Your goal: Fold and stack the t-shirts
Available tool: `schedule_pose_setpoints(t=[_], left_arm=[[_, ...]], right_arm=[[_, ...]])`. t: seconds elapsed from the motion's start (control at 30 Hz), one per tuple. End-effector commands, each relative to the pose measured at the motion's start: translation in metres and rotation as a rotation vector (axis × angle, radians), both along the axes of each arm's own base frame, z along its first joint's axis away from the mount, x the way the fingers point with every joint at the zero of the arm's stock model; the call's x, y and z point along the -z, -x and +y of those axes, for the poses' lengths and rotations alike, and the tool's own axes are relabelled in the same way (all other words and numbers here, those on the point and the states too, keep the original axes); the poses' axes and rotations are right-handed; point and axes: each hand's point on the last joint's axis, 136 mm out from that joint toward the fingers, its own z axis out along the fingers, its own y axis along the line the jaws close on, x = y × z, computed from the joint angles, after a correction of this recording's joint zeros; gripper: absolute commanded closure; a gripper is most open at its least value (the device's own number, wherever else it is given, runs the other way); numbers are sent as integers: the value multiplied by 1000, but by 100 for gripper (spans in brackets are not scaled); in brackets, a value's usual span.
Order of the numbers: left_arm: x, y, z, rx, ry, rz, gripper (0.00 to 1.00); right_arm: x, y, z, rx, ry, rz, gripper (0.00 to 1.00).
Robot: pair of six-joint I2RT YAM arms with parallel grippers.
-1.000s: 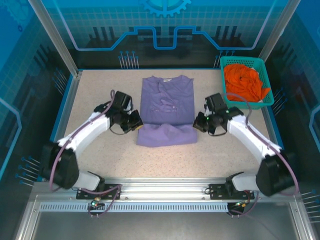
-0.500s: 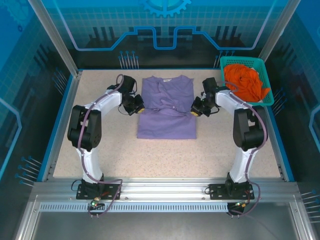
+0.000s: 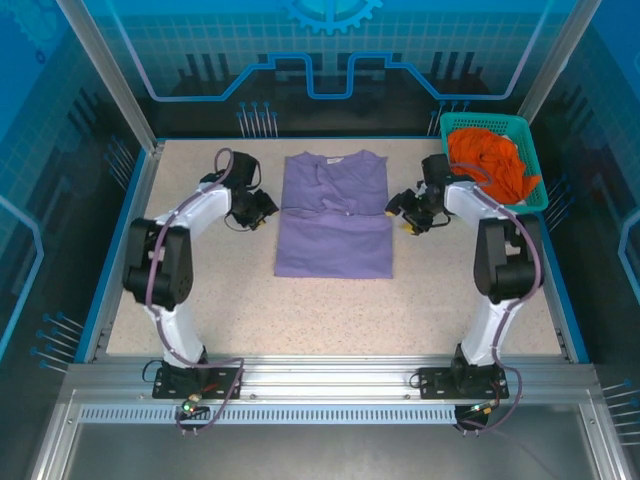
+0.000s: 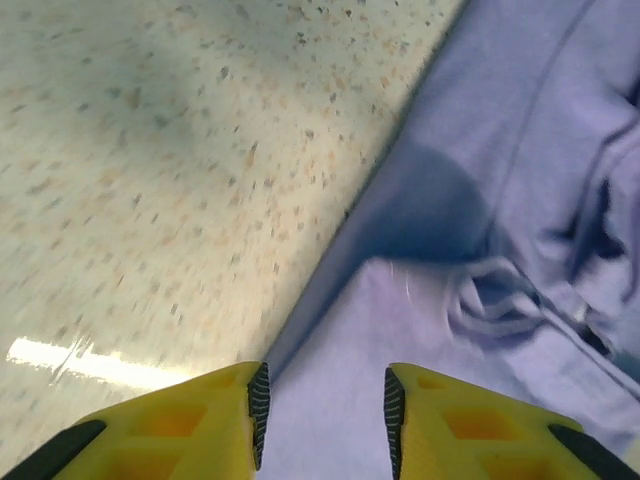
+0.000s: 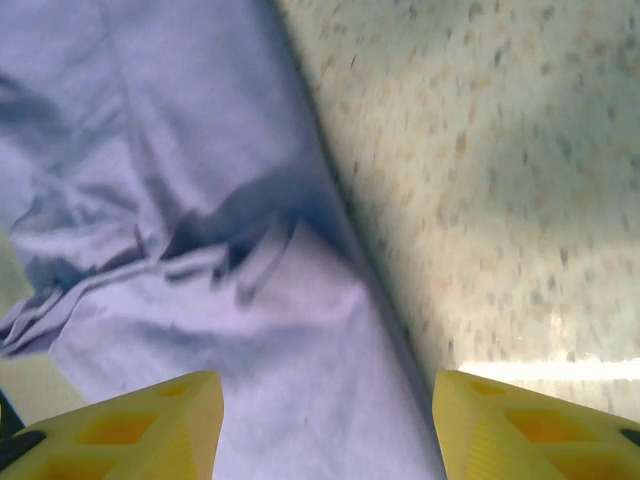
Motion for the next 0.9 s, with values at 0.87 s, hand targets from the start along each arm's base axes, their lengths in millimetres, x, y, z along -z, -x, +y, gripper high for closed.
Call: schedule_pose_setpoints(t=[0.87], left_arm=[[104, 173, -61, 326, -62, 191, 74]], right_arm=[[97, 175, 95, -423, 62, 150, 60]])
